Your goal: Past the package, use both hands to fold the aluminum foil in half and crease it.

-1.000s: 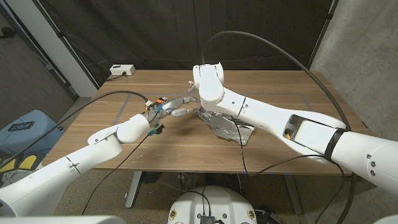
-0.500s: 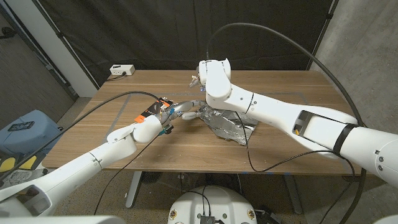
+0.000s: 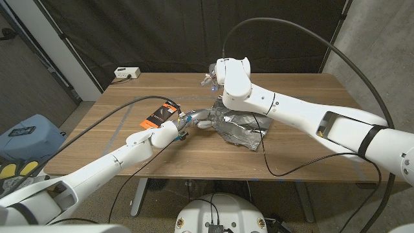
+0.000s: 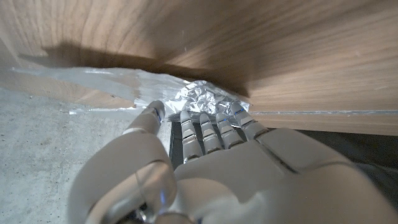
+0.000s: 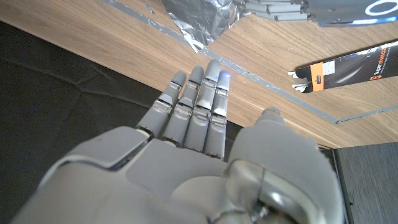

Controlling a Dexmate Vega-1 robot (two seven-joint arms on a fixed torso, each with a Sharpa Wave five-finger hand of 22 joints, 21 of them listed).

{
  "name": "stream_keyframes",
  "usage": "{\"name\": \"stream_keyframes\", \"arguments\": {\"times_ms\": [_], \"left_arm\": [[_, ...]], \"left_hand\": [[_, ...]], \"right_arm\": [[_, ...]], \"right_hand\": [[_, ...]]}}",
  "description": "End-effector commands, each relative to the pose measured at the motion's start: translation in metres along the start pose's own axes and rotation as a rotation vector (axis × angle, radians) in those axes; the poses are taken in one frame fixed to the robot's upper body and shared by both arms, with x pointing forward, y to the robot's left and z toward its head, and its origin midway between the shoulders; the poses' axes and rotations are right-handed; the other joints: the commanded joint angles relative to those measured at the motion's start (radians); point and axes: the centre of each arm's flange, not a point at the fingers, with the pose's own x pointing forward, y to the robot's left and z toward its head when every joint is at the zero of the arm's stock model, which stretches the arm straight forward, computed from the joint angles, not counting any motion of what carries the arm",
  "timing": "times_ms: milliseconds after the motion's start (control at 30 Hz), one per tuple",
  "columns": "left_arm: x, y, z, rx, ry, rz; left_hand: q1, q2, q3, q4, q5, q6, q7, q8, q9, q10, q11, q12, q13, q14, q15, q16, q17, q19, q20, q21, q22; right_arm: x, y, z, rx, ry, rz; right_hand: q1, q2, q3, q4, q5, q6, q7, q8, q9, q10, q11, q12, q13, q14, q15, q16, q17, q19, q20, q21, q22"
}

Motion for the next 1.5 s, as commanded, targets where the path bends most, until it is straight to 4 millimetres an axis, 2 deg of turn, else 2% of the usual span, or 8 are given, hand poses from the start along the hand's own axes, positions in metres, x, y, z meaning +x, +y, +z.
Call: {"name": "stream_keyframes", "arguments": {"times_ms": [33,333,600,900,967,1033,1200,1500], "left_arm": [[0.012,-0.006,0.001,0.032,0.003,-0.084],[0.009,-0.001,-0.001,0.038,0.011,-0.139],[0.005,0.003,-0.004,0.033,0.006,-0.151],[0.004,0.004,-0.002,0.020,0.007,-0.152],[0.003,0.004,-0.002,0.017,0.008,-0.150],[0.003,0.004,-0.002,0.011,0.016,-0.145],[0.002,0.006,-0.003,0.002,0.018,-0.139],[0.001,0.008,-0.006,-0.006,0.019,-0.137]], "left_hand": [[-0.004,-0.008,0.009,-0.003,-0.003,0.014,0.000,0.006,0.002,0.019,-0.003,0.008,0.004,0.018,-0.001,0.003,0.003,0.010,0.001,-0.004,0.002],[-0.017,-0.010,0.008,0.004,-0.005,0.013,-0.001,0.002,0.002,0.031,0.000,0.009,0.005,0.036,0.000,0.006,0.005,0.013,0.001,-0.006,0.002],[-0.023,-0.010,0.009,0.006,-0.006,0.009,0.000,-0.002,0.002,0.028,0.000,0.006,0.006,0.035,0.001,0.003,0.006,0.013,0.002,-0.007,0.002],[-0.027,-0.011,0.011,0.006,-0.008,0.010,0.000,-0.003,0.002,0.030,-0.001,0.004,0.006,0.035,0.001,0.001,0.005,0.014,0.003,-0.009,0.002],[-0.027,-0.011,0.011,0.006,-0.008,0.010,-0.001,-0.003,0.002,0.030,-0.001,0.004,0.006,0.036,0.000,0.001,0.005,0.014,0.003,-0.009,0.002],[-0.028,-0.011,0.011,0.006,-0.008,0.011,-0.001,-0.003,0.002,0.031,-0.001,0.003,0.006,0.036,0.000,0.000,0.005,0.014,0.003,-0.009,0.002],[-0.030,-0.010,0.013,0.006,-0.009,0.011,0.000,-0.003,0.002,0.032,0.000,0.003,0.006,0.037,0.001,0.000,0.005,0.014,0.004,-0.010,0.002],[-0.031,-0.010,0.016,0.003,-0.010,0.012,0.001,-0.004,0.002,0.032,0.001,0.001,0.006,0.038,0.001,-0.002,0.004,0.014,0.002,-0.012,0.002]], "right_arm": [[-0.004,-0.003,-0.020,0.031,0.000,-0.036],[-0.006,-0.003,-0.037,0.015,-0.009,-0.102],[-0.003,0.004,-0.054,-0.032,-0.015,-0.130],[0.004,0.019,-0.068,-0.132,-0.102,-0.158],[0.006,0.024,-0.070,-0.147,-0.121,-0.169],[0.009,0.028,-0.071,-0.163,-0.140,-0.176],[0.018,0.041,-0.073,-0.190,-0.173,-0.173],[0.029,0.056,-0.076,-0.222,-0.207,-0.146]], "right_hand": [[0.014,-0.002,0.005,-0.004,0.008,0.003,-0.015,0.009,0.003,-0.007,0.005,-0.006,0.003,-0.003,-0.001,0.000,0.001,-0.004,-0.006,-0.006,0.004],[0.015,-0.001,0.004,-0.003,0.011,-0.007,-0.033,0.007,0.003,-0.043,-0.005,-0.017,0.008,-0.035,-0.012,-0.011,0.004,-0.019,-0.002,-0.010,0.004],[0.014,0.001,0.003,0.000,0.014,-0.015,-0.065,0.006,0.003,-0.062,-0.031,-0.022,0.007,-0.053,-0.033,-0.012,0.008,-0.034,-0.026,-0.012,0.004],[0.021,0.005,0.006,-0.001,0.017,-0.080,-0.134,-0.009,0.001,-0.160,-0.070,-0.049,-0.003,-0.084,-0.061,-0.013,0.010,-0.054,-0.053,-0.013,0.003],[0.013,0.020,0.012,0.008,0.018,-0.108,-0.143,-0.014,0.000,-0.196,-0.081,-0.053,-0.008,-0.102,-0.065,-0.014,0.013,-0.063,-0.061,-0.014,0.003],[-0.026,0.038,0.016,0.039,0.016,-0.148,-0.150,-0.017,-0.002,-0.232,-0.085,-0.052,-0.014,-0.122,-0.066,-0.011,0.021,-0.079,-0.072,-0.014,0.004],[-0.096,0.054,0.030,0.084,0.019,-0.199,-0.155,-0.017,-0.002,-0.296,-0.085,-0.054,-0.022,-0.170,-0.063,-0.011,0.030,-0.100,-0.082,-0.012,0.006],[-0.216,0.066,0.080,0.104,0.043,-0.287,-0.177,-0.017,-0.003,-0.390,-0.120,-0.052,-0.031,-0.262,-0.066,-0.015,0.040,-0.154,-0.099,-0.013,0.010]]}}
